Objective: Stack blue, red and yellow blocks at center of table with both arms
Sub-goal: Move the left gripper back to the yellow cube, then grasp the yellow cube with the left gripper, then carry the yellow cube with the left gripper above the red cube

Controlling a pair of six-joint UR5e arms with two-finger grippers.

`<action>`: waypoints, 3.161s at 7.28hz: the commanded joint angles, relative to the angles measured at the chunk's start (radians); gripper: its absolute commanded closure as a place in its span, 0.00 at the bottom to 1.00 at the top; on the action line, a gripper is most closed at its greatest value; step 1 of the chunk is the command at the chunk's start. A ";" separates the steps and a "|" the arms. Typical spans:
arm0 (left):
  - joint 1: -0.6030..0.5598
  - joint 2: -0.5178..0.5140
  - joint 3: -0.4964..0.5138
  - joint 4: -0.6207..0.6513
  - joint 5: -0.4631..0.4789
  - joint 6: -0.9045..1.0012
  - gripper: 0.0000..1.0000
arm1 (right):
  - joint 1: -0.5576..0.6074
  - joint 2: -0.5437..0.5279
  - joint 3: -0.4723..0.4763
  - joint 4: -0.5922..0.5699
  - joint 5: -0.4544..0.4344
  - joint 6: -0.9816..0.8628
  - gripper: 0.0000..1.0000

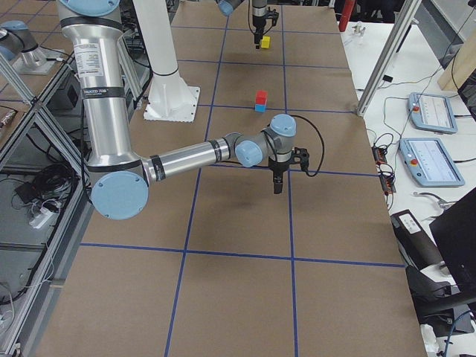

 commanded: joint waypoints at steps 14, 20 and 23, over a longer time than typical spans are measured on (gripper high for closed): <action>-0.132 0.016 0.299 -0.410 -0.220 -0.190 1.00 | 0.000 -0.001 0.008 0.013 0.001 0.007 0.01; 0.238 -0.760 0.236 0.384 0.068 -0.400 1.00 | 0.159 -0.103 -0.001 0.013 0.087 -0.228 0.01; 0.253 -0.958 0.535 0.276 0.090 -0.382 1.00 | 0.213 -0.130 0.005 0.013 0.130 -0.254 0.01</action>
